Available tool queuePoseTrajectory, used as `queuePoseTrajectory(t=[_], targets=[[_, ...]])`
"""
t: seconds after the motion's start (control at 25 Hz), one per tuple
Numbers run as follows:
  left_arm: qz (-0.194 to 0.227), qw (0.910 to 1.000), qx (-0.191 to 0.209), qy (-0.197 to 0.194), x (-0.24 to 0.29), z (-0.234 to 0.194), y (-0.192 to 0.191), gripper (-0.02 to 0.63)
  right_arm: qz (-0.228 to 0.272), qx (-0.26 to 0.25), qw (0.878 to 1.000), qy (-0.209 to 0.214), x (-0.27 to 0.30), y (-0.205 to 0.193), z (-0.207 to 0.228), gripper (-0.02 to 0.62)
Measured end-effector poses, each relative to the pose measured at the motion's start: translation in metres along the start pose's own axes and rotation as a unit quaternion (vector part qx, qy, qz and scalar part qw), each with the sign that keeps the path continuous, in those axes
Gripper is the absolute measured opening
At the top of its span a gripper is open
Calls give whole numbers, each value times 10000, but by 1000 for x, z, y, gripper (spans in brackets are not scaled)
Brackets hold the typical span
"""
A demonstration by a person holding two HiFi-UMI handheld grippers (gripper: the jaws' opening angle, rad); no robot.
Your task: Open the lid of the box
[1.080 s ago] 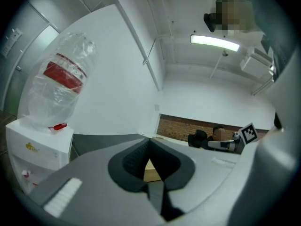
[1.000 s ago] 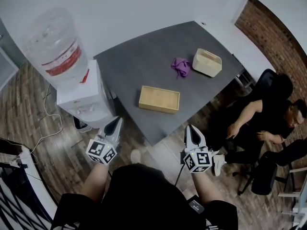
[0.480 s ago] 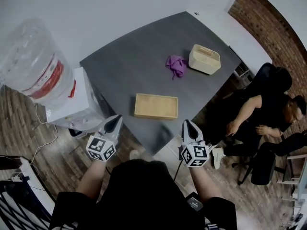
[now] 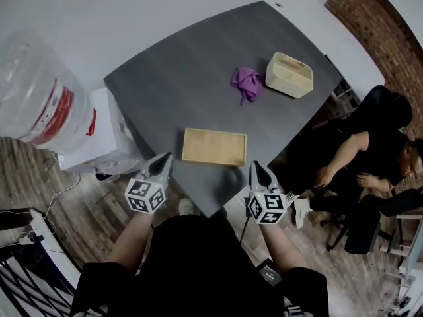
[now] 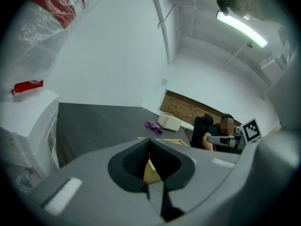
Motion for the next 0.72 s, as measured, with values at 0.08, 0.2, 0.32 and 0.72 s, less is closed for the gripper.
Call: queuePoseTrajectory(t=[0.08, 0.2, 0.32, 0.72], targets=[[-107, 9999, -62, 93, 9, -2, -1, 0, -103, 23, 9999, 12, 10, 0, 5, 3], [-275, 9994, -85, 217, 20, -3, -3, 0, -261, 108, 9996, 76, 22, -2, 11, 12], [-372, 9986, -85, 360, 32, -3, -5, 0, -405, 132, 9989, 180, 34, -5, 17, 33], [-771, 9956, -228, 478, 50, 0, -21, 64, -733, 285, 9959, 439, 62, -15, 19, 81]])
Point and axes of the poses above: the fingertips, and each gripper's own axes: x forward along the fingers, z to its right, y out of its top, the point moved 9 cm from there along -x, backward along the fingers, and after that the axes turned 1 degree about x, right-handed, at the moved point
